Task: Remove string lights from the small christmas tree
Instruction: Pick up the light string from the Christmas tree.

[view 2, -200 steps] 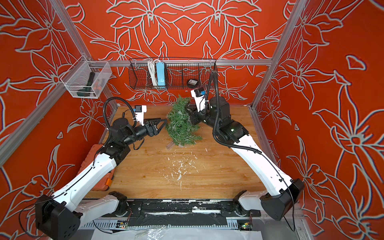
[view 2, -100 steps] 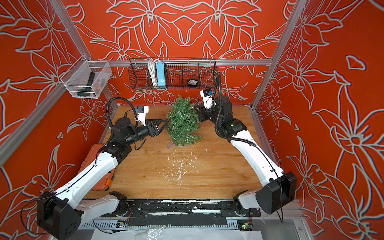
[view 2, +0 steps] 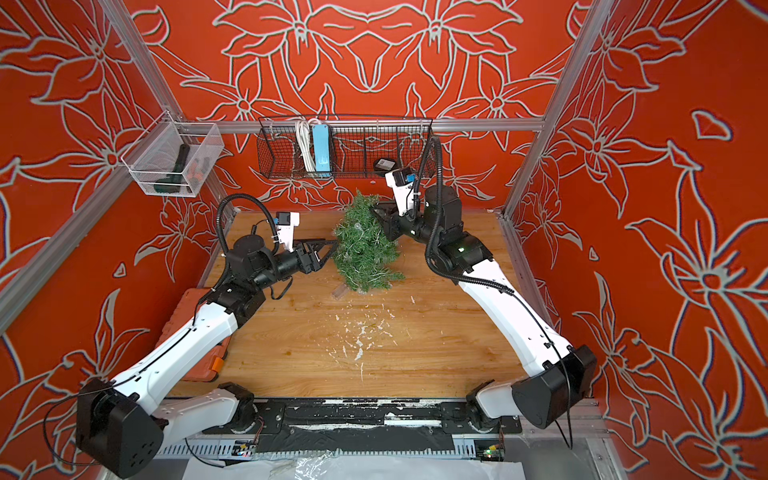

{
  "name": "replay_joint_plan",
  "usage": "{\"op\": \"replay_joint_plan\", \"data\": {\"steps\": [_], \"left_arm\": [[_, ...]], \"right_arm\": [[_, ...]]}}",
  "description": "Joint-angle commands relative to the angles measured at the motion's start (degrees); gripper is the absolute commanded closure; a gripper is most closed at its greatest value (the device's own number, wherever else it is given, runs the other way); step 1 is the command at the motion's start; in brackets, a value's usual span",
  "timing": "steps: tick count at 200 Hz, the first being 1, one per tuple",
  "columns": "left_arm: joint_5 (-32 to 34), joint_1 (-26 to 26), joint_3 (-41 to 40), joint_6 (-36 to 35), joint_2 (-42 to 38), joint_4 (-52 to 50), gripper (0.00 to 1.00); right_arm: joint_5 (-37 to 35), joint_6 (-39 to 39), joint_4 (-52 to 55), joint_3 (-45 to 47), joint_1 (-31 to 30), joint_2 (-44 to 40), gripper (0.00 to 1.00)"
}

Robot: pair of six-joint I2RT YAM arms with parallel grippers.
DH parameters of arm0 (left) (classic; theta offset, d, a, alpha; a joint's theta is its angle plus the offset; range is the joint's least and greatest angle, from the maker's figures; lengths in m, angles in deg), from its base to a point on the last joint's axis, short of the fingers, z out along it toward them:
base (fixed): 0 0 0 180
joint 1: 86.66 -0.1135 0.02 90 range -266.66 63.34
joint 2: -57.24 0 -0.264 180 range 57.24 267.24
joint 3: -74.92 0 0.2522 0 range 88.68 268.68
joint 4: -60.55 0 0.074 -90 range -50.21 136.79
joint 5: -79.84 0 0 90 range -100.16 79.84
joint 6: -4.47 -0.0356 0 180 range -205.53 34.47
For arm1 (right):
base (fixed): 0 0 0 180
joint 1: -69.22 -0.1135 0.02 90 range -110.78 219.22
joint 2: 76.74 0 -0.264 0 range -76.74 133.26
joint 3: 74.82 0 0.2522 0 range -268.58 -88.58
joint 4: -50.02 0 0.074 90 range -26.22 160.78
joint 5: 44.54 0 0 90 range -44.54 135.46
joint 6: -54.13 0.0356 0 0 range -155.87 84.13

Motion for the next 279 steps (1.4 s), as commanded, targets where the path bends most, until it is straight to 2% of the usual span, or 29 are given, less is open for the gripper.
{"op": "replay_joint_plan", "data": {"steps": [1,75,147,207,279], "left_arm": [[0.38,0.35,1.43,-1.15,0.1,0.48,0.22],[0.62,0.95,1.82,-2.61,1.17,0.57,0.22],[2.91,4.37,-0.94,-5.41,-3.1,1.03,0.21],[11.76,9.73,-0.9,-7.88,-5.15,-4.41,0.24],[13.2,10.99,-3.32,-6.03,-6.61,-2.7,0.28]], "right_arm": [[1.83,1.2,-1.21,-1.62,-1.37,-1.14,1.0],[4.36,4.22,-0.17,-4.69,-4.3,-1.48,1.0],[0.19,5.2,0.56,-7.19,-9.32,-2.1,1.0],[-2.33,5.62,0.15,-9.41,-13.5,-2.03,1.0],[-3.23,6.15,0.25,-9.8,-18.53,-3.22,1.0]]}}
